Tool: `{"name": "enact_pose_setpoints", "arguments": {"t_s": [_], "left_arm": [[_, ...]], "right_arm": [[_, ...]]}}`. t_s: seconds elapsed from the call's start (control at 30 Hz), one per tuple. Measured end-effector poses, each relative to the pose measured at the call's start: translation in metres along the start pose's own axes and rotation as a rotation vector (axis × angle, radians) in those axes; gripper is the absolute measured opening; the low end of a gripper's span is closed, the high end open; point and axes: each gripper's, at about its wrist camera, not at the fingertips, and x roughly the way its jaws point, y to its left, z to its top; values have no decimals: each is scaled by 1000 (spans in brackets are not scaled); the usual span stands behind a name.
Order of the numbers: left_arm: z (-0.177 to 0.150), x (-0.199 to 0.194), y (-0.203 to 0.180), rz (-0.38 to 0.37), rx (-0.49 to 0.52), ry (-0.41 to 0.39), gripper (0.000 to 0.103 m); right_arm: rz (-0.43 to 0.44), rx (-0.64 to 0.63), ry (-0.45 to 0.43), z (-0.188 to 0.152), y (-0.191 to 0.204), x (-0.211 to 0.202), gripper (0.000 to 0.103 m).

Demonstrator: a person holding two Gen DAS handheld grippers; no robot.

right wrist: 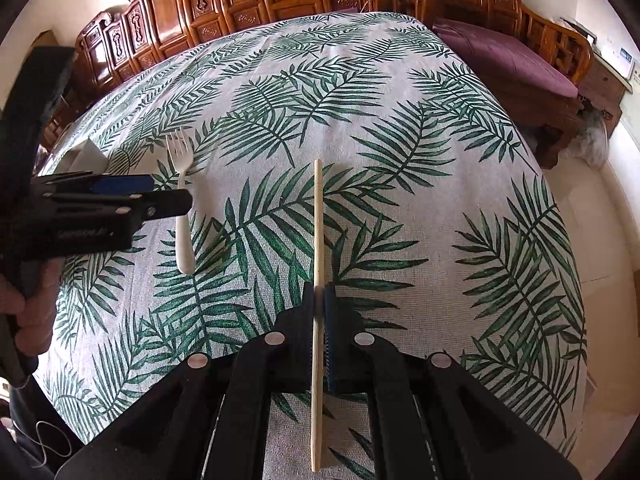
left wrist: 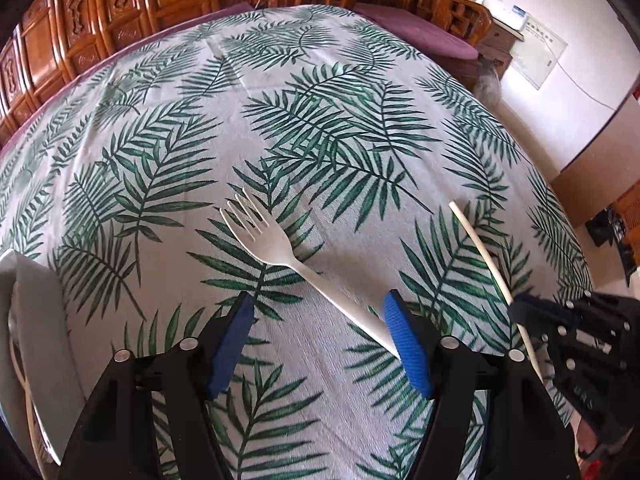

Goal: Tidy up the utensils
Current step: 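Grasp a white plastic fork by its handle with the left gripper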

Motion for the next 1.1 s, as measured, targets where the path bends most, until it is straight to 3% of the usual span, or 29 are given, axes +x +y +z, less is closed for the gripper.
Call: {"name": "enact_pose_setpoints", "arguments": {"t_s": [0.2, 0.4, 0.47, 0.57, 0.8, 1.1], "left_arm": [[7, 7, 0, 21, 5, -3, 53], [6, 6, 1, 84, 33, -19, 27], [6, 4, 6, 80, 24, -20, 15], [6, 3, 14, 67, 5, -15, 6], [-5, -4, 18, 53, 21, -13, 5], [-10, -46, 20, 26, 36, -78, 5]], "right_arm": [[0, 3, -3, -1, 1, -1, 6], [1, 3, -5, -2, 1, -1, 6], [-1, 2, -5, -1, 2, -1, 6], [-3, 2, -4, -1, 1, -1, 6], [-12, 6, 3, 0, 2, -1, 6], [-20, -6, -38, 9, 17, -25, 6]]}}
